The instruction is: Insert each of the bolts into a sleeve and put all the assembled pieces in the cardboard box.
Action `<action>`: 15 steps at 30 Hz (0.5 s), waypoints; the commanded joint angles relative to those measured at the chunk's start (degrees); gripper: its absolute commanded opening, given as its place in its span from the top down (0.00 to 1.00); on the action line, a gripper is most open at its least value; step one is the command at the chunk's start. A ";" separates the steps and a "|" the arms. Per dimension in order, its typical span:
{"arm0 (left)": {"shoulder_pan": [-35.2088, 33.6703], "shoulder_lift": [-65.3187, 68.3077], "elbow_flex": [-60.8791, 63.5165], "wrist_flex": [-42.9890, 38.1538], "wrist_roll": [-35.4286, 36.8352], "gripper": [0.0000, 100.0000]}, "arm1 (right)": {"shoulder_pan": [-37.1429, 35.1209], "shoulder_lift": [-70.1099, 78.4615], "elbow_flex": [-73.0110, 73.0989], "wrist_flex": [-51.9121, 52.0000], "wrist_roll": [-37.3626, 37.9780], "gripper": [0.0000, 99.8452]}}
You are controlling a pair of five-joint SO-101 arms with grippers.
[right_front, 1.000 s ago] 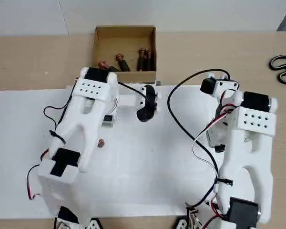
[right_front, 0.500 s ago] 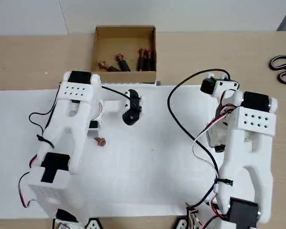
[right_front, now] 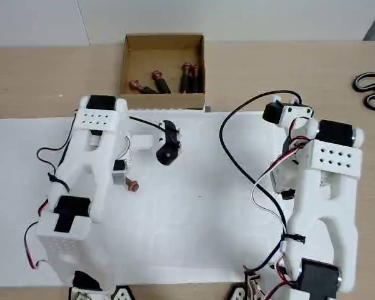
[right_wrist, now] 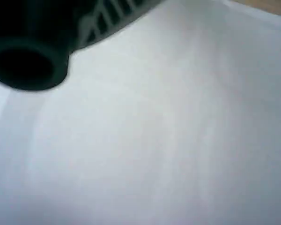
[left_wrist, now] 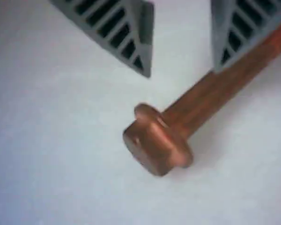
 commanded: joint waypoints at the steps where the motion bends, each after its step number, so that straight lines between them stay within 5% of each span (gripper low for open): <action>1: -0.26 0.62 -0.31 -1.05 -5.89 0.91 | 0.66 -2.51 -0.44 0.48 0.62 1.00; 15: 0.09 7.21 -0.48 -5.54 -5.54 0.91 | 0.66 -2.51 -0.44 0.40 0.70 1.00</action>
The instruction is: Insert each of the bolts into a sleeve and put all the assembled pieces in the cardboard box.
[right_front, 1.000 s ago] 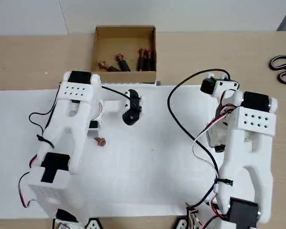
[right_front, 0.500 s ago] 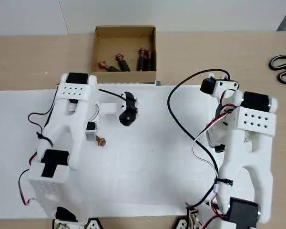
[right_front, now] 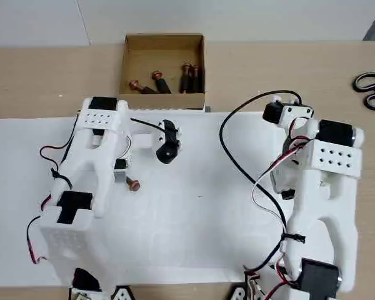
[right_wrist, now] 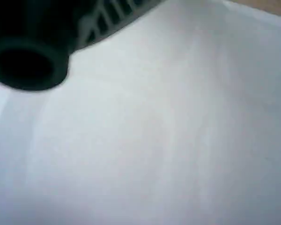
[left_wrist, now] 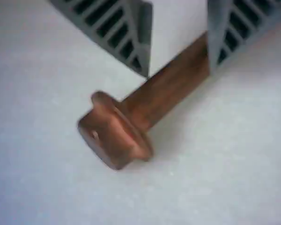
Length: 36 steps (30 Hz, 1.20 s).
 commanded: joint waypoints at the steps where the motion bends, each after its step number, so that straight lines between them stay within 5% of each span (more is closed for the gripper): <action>1: 0.00 2.29 0.40 -1.76 -5.54 0.91 | 0.66 -2.51 -0.44 0.40 0.70 1.00; 36: 6.59 -0.88 -2.33 2.02 -1.05 0.97 | 0.66 -2.51 -0.44 -0.04 0.79 1.00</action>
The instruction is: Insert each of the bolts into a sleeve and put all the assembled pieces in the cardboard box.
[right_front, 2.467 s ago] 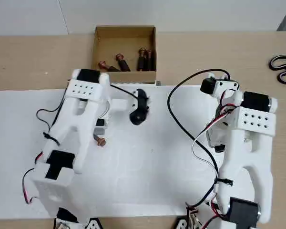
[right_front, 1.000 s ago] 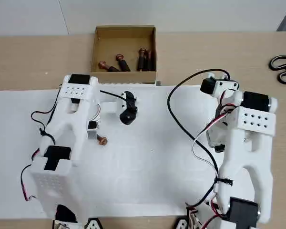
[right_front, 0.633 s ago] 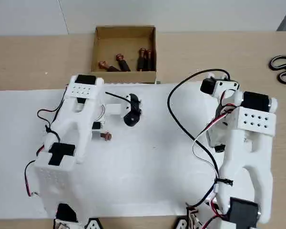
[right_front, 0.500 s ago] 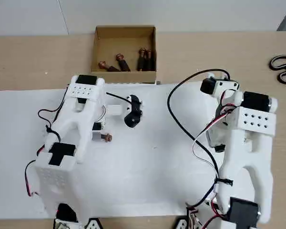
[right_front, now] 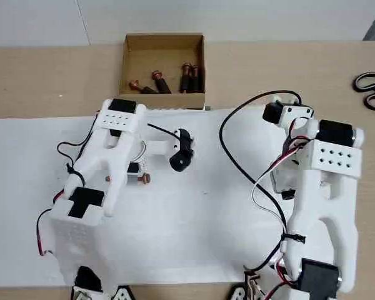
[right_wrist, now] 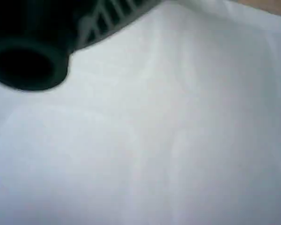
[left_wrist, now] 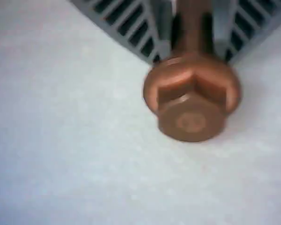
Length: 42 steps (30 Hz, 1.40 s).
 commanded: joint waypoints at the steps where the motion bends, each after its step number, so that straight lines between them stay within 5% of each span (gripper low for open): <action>1: 0.88 -2.99 -0.84 0.70 -1.14 0.97 | 0.66 -2.51 -0.44 -0.04 0.62 1.00; 29: 3.69 -2.90 -0.92 -3.16 3.69 0.89 | 0.57 -2.51 -0.44 -0.04 0.62 1.00; 42: 4.13 -2.99 -0.75 -2.11 3.43 0.99 | 0.57 -2.51 -0.44 -0.04 0.70 1.00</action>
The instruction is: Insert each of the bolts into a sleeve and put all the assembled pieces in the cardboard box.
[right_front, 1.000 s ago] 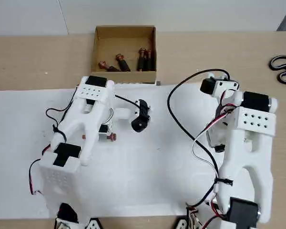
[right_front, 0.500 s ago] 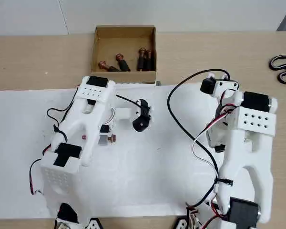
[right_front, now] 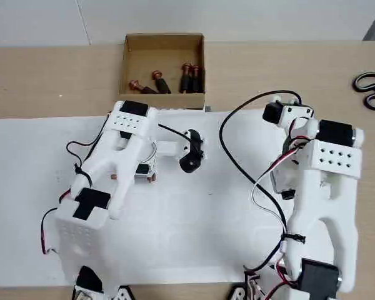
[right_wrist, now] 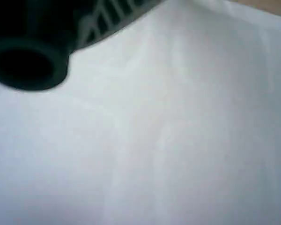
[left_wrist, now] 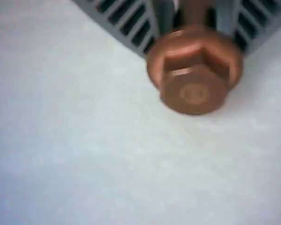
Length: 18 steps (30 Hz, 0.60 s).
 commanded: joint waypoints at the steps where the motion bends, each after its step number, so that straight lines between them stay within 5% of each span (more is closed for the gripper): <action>1: 0.79 -3.16 -0.92 0.79 0.18 0.99 | 0.57 -2.51 -0.44 -0.04 0.70 1.00; 11: -1.23 -4.04 -14.37 6.86 0.88 0.99 | 0.48 -2.68 -0.44 0.31 0.70 1.00; 18: -0.79 -13.80 -16.92 6.77 9.58 0.99 | 0.22 -7.78 -0.44 0.40 0.70 1.00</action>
